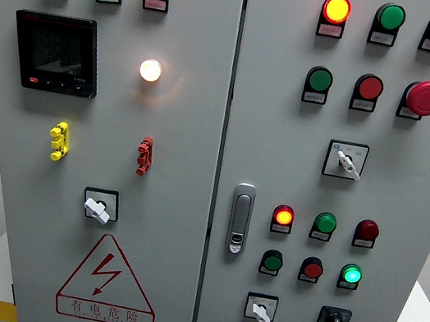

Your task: Trip black knob to open circuit

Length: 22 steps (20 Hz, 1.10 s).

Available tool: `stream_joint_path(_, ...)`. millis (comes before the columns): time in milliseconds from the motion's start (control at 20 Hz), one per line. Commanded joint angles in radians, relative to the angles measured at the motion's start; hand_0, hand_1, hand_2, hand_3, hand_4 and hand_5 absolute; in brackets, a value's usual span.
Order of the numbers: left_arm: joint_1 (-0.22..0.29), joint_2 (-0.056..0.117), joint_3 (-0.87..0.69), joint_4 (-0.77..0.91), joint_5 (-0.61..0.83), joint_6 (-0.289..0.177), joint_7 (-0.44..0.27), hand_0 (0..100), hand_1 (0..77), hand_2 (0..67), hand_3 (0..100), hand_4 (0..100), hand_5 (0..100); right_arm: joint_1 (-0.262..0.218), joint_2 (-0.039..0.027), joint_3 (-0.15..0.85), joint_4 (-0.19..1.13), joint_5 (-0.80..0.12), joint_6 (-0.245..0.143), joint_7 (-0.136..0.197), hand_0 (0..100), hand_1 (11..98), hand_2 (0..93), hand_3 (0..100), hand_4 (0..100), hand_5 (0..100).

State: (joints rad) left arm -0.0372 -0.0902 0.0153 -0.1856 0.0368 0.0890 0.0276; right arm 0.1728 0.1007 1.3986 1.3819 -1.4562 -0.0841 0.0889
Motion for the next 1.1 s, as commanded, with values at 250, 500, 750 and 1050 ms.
stream_joint_path(250, 0.0, 0.0, 0.0, 0.0, 0.0, 0.0, 0.0, 0, 0.0, 19.4, 26, 10, 9, -0.079, 0.0006, -0.001, 0.078, 0.002, 0.001, 0.002, 100, 47.6, 0.0, 60, 51, 78)
stream_joint_path(500, 0.0, 0.001, 0.0, 0.0, 0.0, 0.0, 0.0, 0, 0.0, 19.4, 26, 10, 9, -0.121, 0.0006, -0.001, 0.115, 0.002, 0.0, 0.002, 100, 46.3, 1.1, 31, 23, 49)
stream_joint_path(750, 0.0, 0.001, 0.0, 0.0, 0.0, 0.0, 0.0, 0, 0.0, 19.4, 26, 10, 9, -0.141, 0.0083, 0.002, 0.143, 0.002, 0.0, 0.002, 100, 45.1, 2.8, 25, 19, 44)
stream_joint_path(1050, 0.0, 0.001, 0.0, 0.0, 0.0, 0.0, 0.0, 0, 0.0, 19.4, 26, 10, 9, -0.167, 0.0098, 0.031, 0.178, 0.002, -0.002, 0.003, 100, 45.1, 4.0, 22, 17, 40)
